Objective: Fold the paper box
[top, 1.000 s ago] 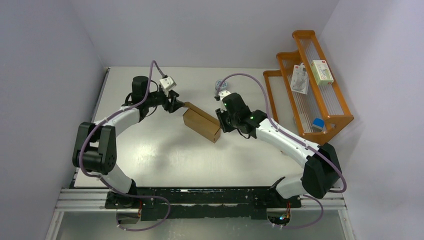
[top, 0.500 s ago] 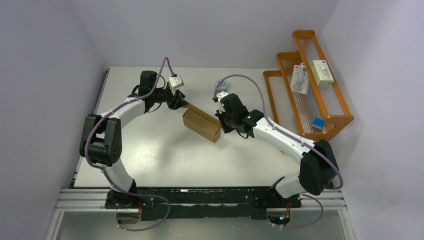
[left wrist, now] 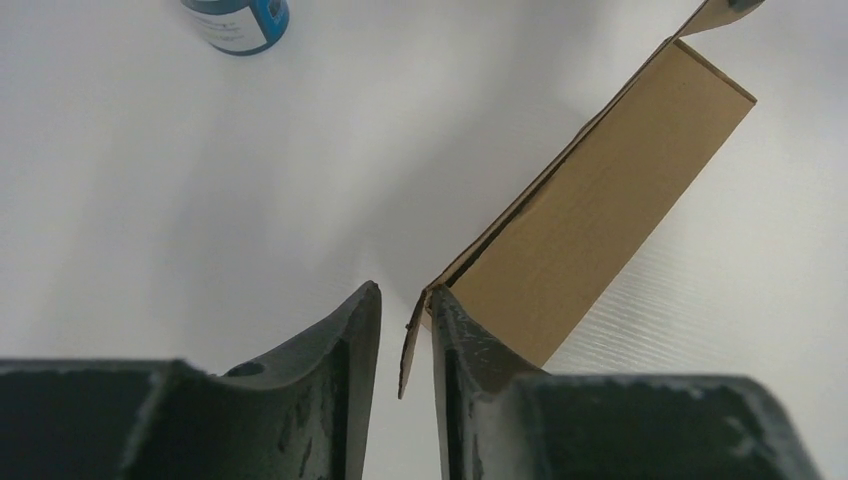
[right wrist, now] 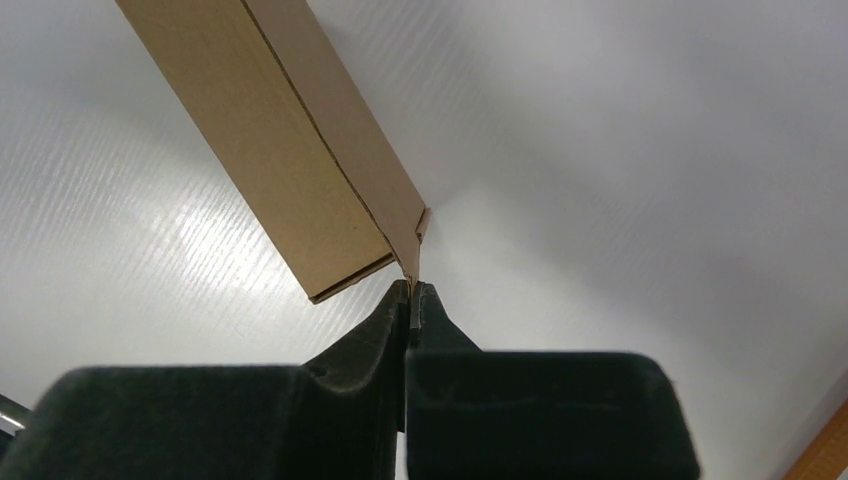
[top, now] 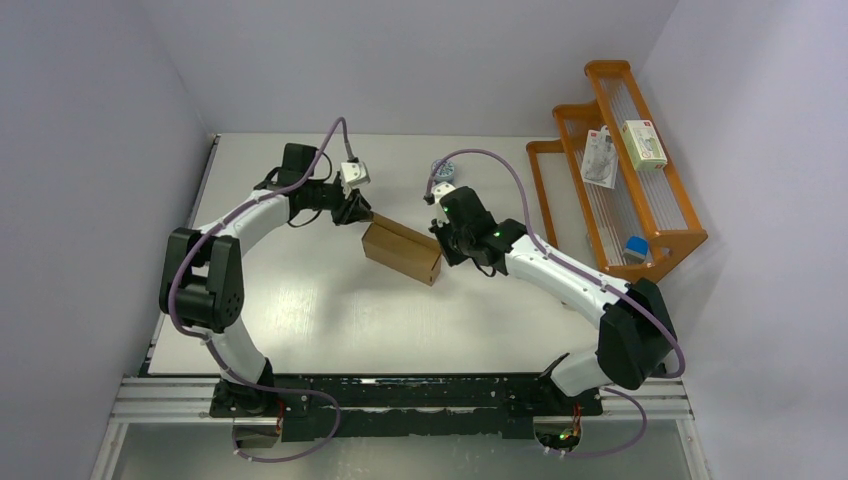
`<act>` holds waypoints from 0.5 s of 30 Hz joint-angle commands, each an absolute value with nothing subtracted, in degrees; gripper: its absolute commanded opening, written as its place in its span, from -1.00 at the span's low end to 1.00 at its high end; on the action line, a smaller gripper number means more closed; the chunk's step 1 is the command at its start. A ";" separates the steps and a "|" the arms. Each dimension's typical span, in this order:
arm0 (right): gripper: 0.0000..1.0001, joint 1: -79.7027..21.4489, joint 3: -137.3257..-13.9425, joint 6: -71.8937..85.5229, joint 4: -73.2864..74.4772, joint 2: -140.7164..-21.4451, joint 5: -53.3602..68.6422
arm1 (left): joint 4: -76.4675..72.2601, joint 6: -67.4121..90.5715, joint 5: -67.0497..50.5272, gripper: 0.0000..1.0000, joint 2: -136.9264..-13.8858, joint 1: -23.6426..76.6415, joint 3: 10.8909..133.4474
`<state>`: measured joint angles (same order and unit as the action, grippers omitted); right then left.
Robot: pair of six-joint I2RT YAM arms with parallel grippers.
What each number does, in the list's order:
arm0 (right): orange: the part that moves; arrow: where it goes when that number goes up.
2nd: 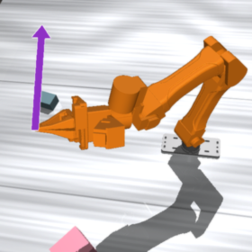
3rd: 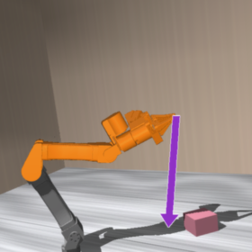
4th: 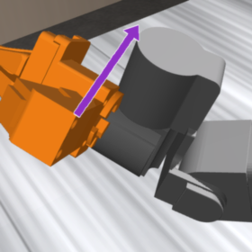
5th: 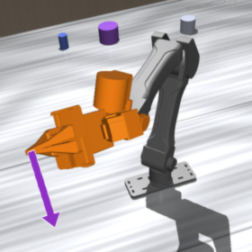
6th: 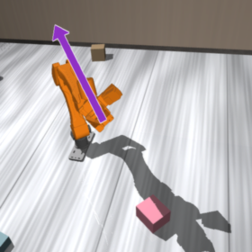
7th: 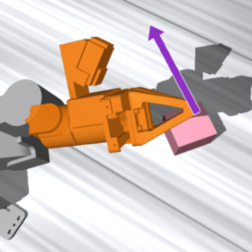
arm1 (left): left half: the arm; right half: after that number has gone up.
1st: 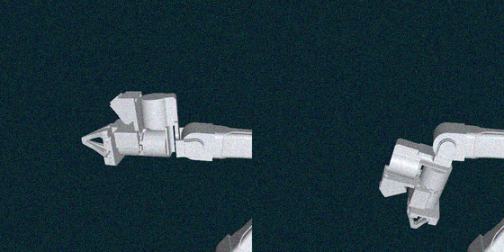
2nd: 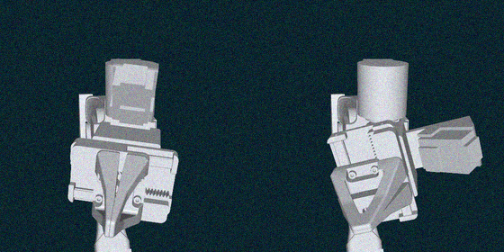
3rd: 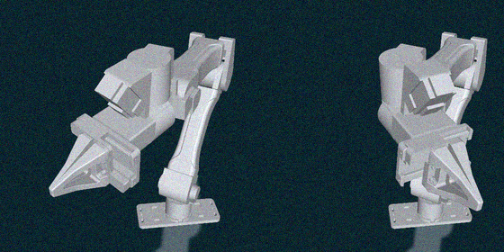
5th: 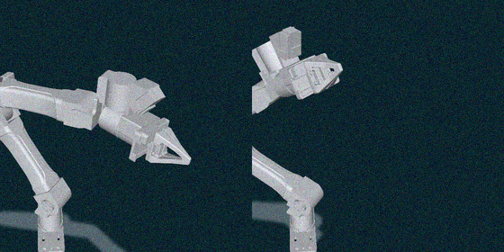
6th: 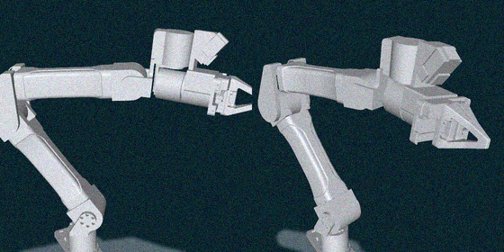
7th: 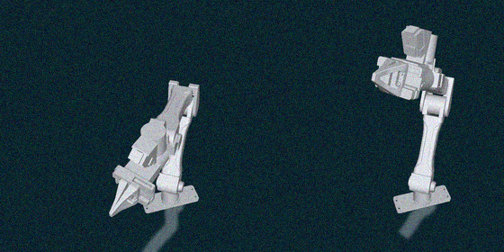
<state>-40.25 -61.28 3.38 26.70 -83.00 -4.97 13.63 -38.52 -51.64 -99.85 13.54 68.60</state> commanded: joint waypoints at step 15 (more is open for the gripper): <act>-1.00 -40.55 -68.50 6.96 28.61 -88.91 -6.94 | -3.72 0.57 -19.30 -0.72 -88.00 25.47 56.62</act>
